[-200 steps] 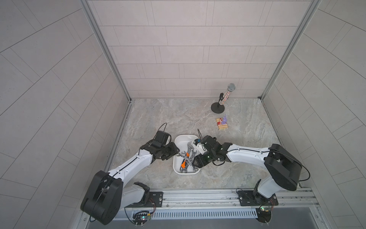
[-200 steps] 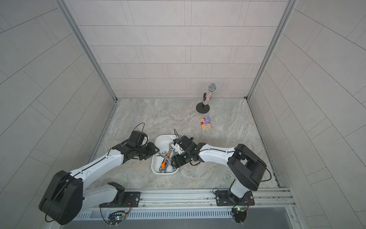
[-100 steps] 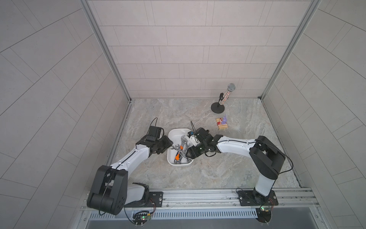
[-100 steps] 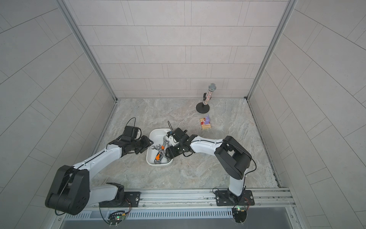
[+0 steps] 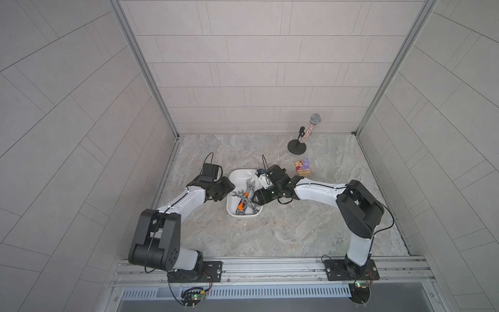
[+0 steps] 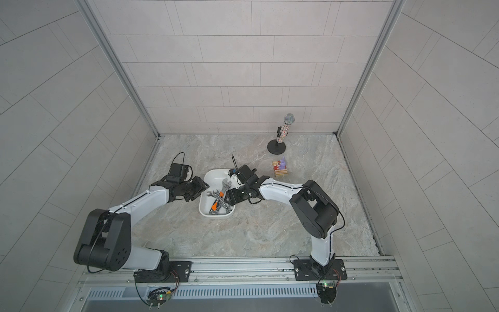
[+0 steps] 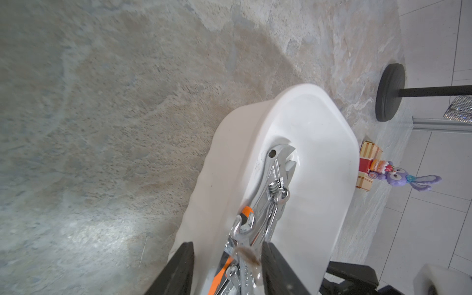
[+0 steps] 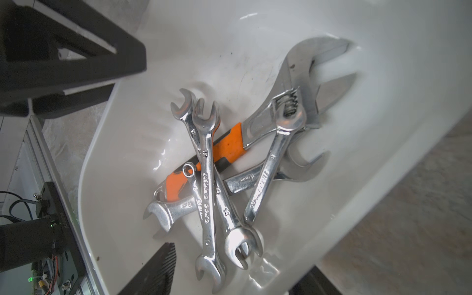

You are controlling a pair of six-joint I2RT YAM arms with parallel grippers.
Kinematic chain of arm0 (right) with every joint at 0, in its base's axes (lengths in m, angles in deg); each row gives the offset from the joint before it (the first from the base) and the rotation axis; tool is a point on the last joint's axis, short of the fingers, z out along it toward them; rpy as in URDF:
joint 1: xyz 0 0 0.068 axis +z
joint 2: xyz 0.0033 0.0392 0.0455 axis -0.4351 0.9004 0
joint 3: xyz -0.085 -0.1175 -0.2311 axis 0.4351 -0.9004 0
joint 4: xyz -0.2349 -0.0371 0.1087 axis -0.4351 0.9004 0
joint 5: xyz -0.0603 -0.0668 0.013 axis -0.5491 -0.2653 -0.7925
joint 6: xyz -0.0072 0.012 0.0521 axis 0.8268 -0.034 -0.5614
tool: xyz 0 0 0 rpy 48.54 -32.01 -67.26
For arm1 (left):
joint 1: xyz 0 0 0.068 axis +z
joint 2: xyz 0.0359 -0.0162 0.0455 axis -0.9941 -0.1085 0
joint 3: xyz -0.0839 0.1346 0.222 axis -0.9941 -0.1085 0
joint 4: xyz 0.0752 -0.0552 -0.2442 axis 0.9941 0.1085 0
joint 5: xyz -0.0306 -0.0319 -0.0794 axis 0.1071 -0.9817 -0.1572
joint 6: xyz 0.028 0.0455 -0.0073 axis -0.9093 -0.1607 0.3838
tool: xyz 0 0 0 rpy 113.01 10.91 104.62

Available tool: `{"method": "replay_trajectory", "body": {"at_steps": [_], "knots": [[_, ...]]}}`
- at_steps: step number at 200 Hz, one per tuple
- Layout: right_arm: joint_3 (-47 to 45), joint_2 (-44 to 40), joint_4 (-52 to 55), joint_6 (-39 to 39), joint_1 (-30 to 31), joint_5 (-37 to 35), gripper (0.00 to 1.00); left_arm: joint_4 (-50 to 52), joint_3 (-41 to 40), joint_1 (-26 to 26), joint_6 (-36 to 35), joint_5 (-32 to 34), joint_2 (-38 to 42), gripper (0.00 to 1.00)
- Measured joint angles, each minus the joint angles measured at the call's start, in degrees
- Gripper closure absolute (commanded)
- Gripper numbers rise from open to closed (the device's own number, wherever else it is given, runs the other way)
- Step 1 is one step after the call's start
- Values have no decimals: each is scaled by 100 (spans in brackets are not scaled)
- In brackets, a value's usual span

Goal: Take out the wrench from the storage box
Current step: Pick up the wrench from the storage box.

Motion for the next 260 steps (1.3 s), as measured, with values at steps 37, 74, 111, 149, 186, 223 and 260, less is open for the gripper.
{"method": "replay_trajectory", "body": {"at_steps": [37, 74, 111, 149, 186, 223, 260], "knots": [[-83, -496, 184, 190, -339, -170, 30, 352, 107, 0, -337, 118, 627, 45], [175, -907, 669, 597, -90, -675, 31, 562, 116, 0, -601, 348, 1187, 44], [1058, -422, 1368, 1165, 494, -1117, 37, 699, 116, 0, -817, 308, 1036, 44], [1832, 476, 1762, 1523, 728, -1165, 44, 822, 116, 0, -879, 219, 835, 44], [2146, 1005, 2009, 1582, 717, -1172, 50, 1091, 118, 0, -918, 404, 922, 44], [2227, 1189, 2098, 1543, 723, -1272, 57, 1314, 118, 0, -920, 772, 1169, 42], [2376, 1362, 2105, 1532, 726, -1290, 63, 1423, 127, 0, -894, 1027, 1165, 42]]}}
